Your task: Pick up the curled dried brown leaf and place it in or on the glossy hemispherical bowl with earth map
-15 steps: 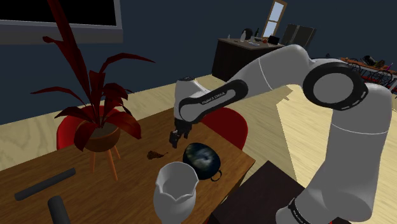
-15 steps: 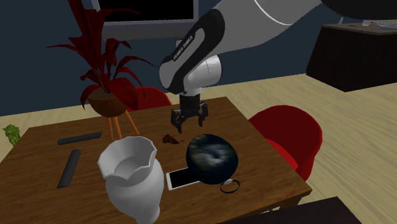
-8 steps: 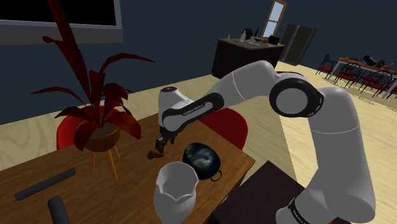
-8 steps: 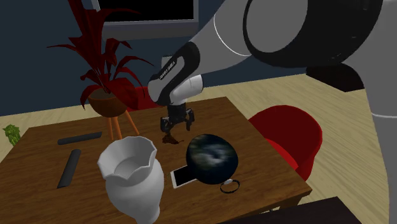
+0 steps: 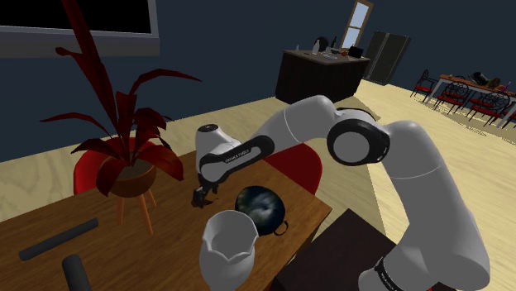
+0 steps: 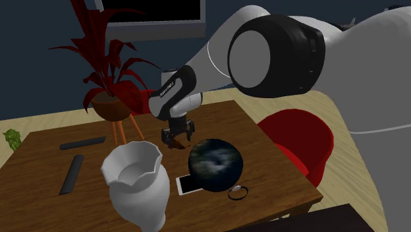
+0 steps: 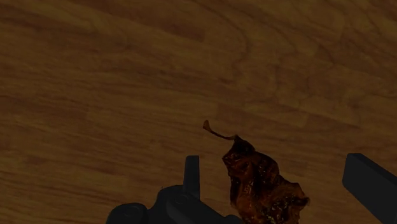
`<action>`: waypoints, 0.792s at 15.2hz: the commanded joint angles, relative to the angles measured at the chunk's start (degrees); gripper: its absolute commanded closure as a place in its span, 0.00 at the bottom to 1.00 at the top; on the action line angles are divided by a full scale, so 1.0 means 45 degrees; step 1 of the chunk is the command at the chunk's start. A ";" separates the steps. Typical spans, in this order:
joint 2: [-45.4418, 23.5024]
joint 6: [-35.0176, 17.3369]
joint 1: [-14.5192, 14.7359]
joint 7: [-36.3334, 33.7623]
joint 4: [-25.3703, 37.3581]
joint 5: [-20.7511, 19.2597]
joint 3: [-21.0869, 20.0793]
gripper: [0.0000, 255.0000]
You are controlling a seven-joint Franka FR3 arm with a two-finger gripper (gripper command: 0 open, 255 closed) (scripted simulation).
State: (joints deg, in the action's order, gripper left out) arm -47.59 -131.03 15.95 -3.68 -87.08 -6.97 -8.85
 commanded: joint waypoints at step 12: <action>-0.0398 -0.0379 0.0029 -0.0017 0.0023 -0.0050 0.0050 1.00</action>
State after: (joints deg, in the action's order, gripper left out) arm -49.36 -132.74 16.07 -3.76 -86.96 -7.21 -8.61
